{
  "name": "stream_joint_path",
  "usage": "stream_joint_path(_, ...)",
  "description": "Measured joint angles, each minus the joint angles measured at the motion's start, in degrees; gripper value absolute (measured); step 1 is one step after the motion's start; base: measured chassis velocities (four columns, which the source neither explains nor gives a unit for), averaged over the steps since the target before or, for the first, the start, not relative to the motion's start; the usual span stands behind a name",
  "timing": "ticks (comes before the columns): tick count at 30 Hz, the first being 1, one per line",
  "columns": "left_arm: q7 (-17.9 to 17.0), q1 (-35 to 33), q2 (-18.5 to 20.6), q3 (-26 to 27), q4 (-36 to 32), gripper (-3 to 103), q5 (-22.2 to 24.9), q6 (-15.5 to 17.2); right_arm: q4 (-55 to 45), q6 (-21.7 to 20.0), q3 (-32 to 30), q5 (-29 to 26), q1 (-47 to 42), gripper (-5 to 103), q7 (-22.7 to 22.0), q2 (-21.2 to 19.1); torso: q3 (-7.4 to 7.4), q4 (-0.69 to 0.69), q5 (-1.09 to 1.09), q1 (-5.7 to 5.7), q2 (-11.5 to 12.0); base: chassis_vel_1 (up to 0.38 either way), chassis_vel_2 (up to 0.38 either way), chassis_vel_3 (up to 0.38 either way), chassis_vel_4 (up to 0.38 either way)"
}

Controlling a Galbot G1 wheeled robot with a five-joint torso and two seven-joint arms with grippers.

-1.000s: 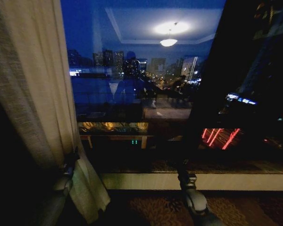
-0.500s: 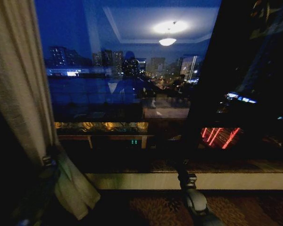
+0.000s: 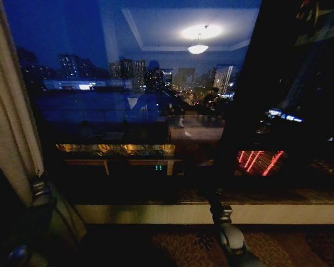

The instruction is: Open the curtains by pulling them apart, changing their state from closed to fully open.

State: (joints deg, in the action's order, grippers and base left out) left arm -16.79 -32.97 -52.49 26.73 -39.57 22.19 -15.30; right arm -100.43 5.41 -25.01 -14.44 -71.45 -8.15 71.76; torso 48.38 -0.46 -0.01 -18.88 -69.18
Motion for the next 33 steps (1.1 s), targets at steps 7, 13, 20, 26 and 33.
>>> stream_joint_path(7,0.71,-10.64,-2.32,2.56,-13.47,24,0.68,3.18,0.0,0.0,0.0,0.0,0.0,100,0.0,0.0,0.0,0.03,0.01,0.01,0.0,0.0,0.0,0.0,0.0)
stream_joint_path(13,1.12,-20.67,-6.0,6.09,-25.67,45,-0.75,3.19,0.0,0.0,0.0,0.0,0.0,100,0.0,0.0,0.0,-0.01,0.0,0.0,0.0,0.0,0.0,0.0,0.0)
stream_joint_path(20,1.27,-32.79,-9.14,11.7,-40.76,67,-1.32,3.3,0.0,0.0,0.0,0.0,0.0,100,0.0,0.0,-0.01,0.0,0.02,0.01,-0.01,0.0,0.0,0.0,0.0)
stream_joint_path(26,3.77,-43.46,-12.71,15.57,-51.49,97,-1.61,1.91,0.0,0.0,0.0,0.0,0.0,100,0.0,0.0,-0.01,0.01,0.02,0.01,-0.01,0.0,0.0,0.0,0.0)
stream_joint_path(33,17.03,-49.23,-15.25,16.17,-58.26,100,8.49,-0.35,0.0,0.0,0.0,0.0,0.0,100,0.0,0.0,-0.01,0.0,0.02,0.01,-0.02,0.0,0.0,0.0,0.0)
